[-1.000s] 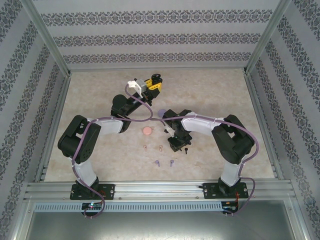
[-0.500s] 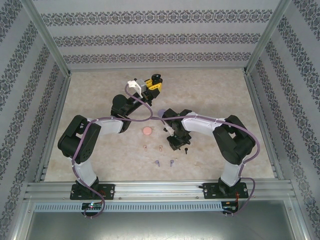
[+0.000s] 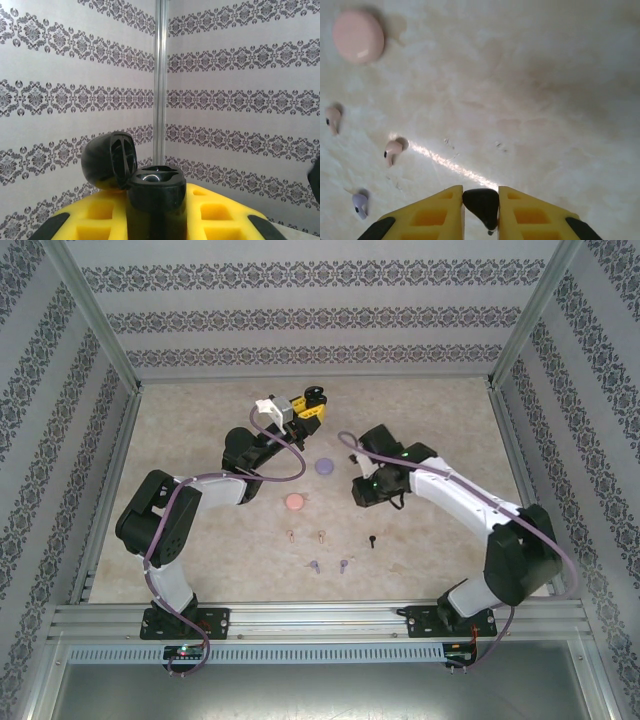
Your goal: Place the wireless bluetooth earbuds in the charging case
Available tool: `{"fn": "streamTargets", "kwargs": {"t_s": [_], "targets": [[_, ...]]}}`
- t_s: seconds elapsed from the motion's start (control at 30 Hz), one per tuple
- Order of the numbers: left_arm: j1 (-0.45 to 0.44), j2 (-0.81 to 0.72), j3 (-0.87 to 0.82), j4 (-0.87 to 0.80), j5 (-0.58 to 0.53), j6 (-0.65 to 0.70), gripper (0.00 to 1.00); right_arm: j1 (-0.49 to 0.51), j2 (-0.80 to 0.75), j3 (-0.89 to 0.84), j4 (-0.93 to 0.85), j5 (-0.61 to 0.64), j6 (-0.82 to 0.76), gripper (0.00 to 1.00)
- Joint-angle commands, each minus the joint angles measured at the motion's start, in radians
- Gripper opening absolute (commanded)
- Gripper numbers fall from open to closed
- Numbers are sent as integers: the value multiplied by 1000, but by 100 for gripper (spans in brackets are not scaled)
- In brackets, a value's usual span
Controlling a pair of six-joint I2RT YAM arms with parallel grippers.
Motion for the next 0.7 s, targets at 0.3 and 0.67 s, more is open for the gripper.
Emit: {"fn": "streamTargets", "kwargs": {"t_s": [0.3,0.67], "targets": [[6,34,97,66,169,-10,0,-111,-138,338,54,13,-10,21],[-50,63,181,66,230,29,0,-108,-161,436,313,-118,-46,23]]}}
